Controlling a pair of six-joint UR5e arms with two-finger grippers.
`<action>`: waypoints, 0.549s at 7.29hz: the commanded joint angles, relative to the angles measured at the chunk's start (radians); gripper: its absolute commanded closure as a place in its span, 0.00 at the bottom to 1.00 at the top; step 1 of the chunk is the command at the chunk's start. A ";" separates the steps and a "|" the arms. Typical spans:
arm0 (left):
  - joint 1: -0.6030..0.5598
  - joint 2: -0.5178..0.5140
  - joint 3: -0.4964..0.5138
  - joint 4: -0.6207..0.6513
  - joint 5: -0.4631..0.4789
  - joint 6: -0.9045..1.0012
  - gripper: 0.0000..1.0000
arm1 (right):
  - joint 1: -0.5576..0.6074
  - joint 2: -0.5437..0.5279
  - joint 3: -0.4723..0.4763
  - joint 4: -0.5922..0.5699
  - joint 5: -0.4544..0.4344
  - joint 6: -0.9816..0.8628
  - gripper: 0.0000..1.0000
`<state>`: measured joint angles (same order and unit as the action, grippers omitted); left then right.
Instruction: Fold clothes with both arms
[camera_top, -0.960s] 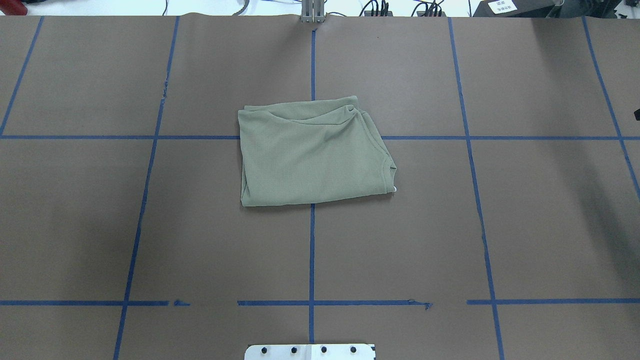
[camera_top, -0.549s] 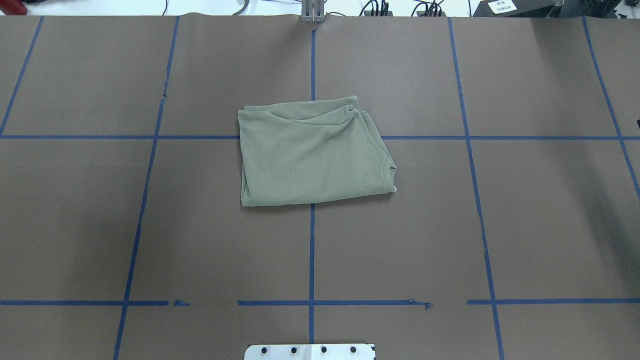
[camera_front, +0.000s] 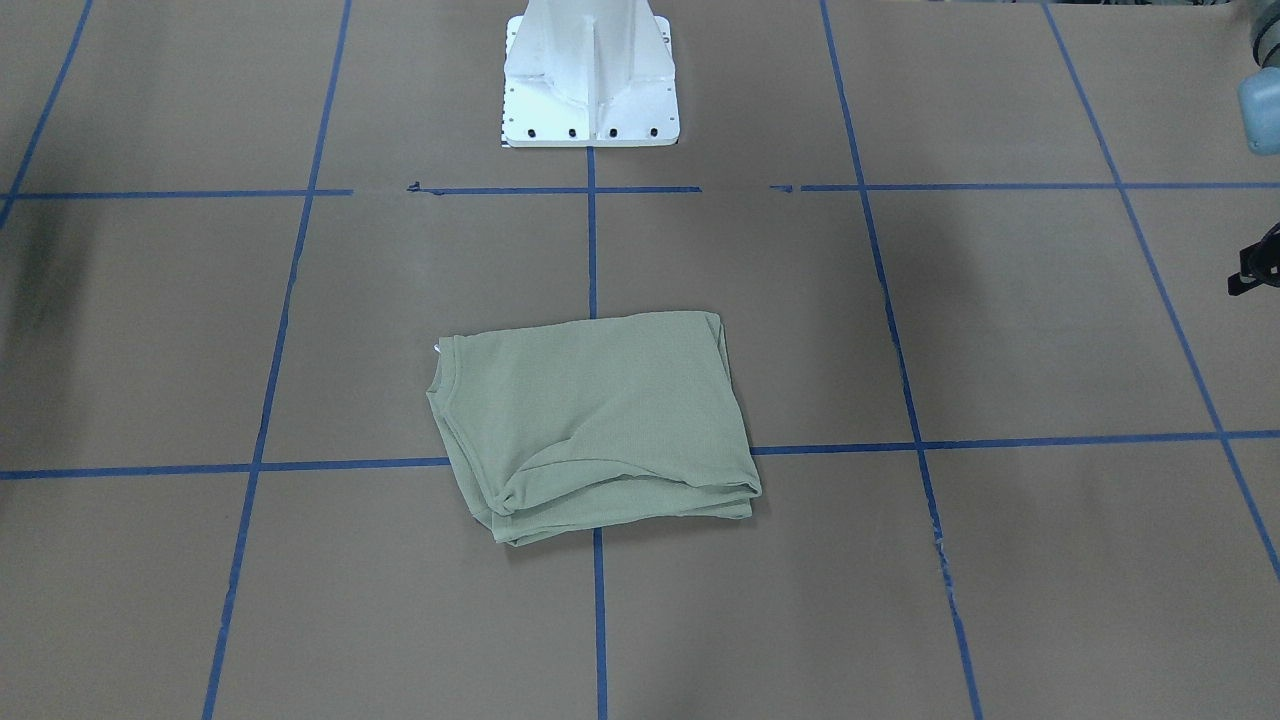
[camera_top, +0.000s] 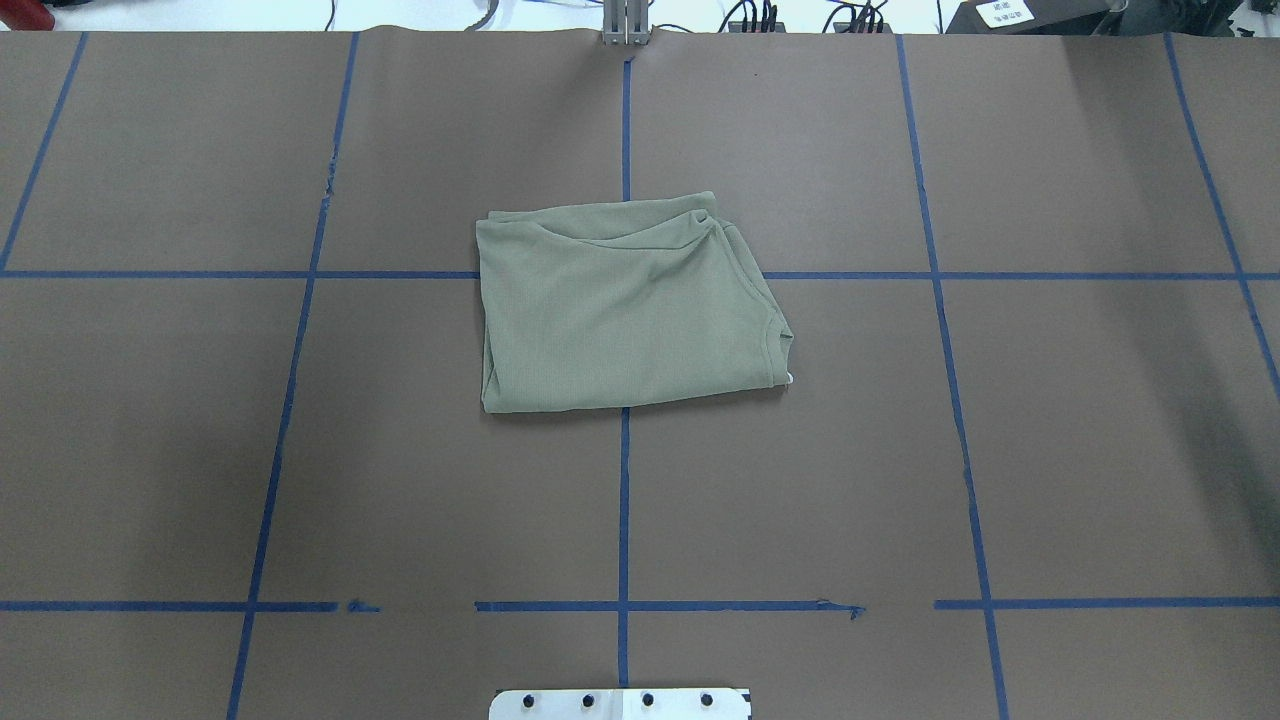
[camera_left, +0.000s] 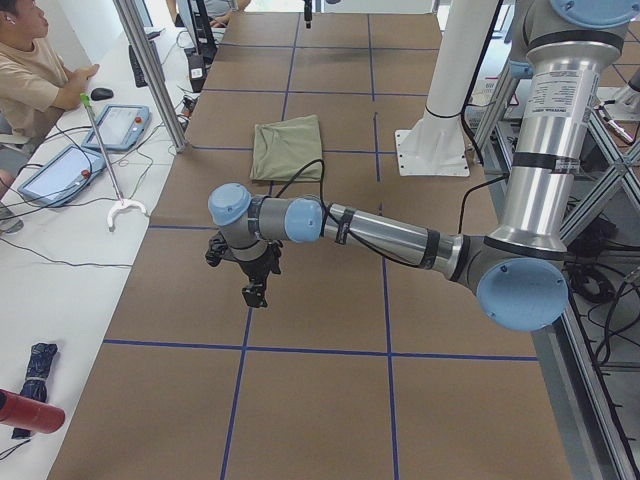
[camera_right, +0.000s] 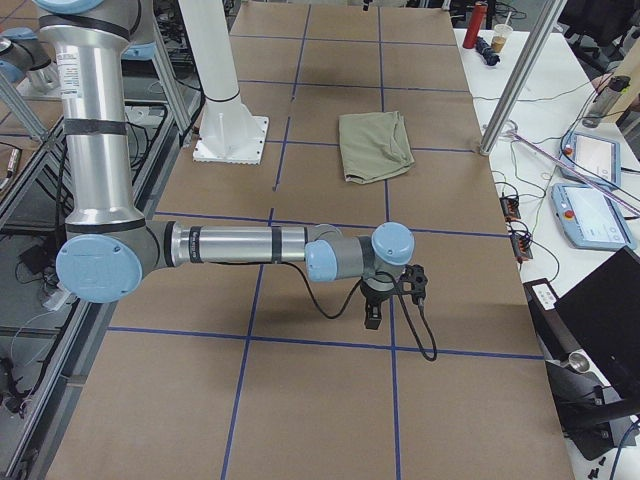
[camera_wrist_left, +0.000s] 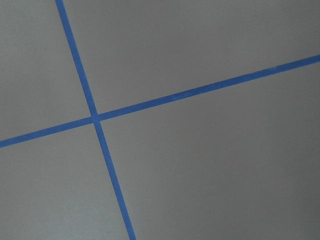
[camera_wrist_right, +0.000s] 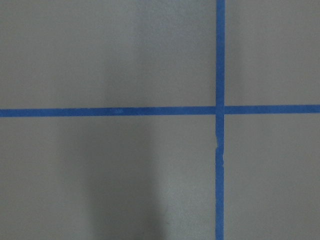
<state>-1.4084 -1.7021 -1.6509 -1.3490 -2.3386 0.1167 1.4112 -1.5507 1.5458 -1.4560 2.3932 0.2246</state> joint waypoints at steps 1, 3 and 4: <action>-0.040 0.001 0.072 -0.007 -0.004 0.000 0.00 | 0.000 -0.006 0.005 0.002 0.012 -0.001 0.00; -0.095 -0.021 0.155 -0.060 -0.007 0.011 0.00 | 0.000 0.003 0.002 0.003 -0.002 -0.002 0.00; -0.092 -0.022 0.177 -0.065 -0.007 0.011 0.00 | 0.000 0.000 0.002 0.012 0.004 0.001 0.00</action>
<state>-1.4936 -1.7200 -1.5072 -1.3986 -2.3450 0.1252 1.4112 -1.5514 1.5486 -1.4508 2.3964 0.2230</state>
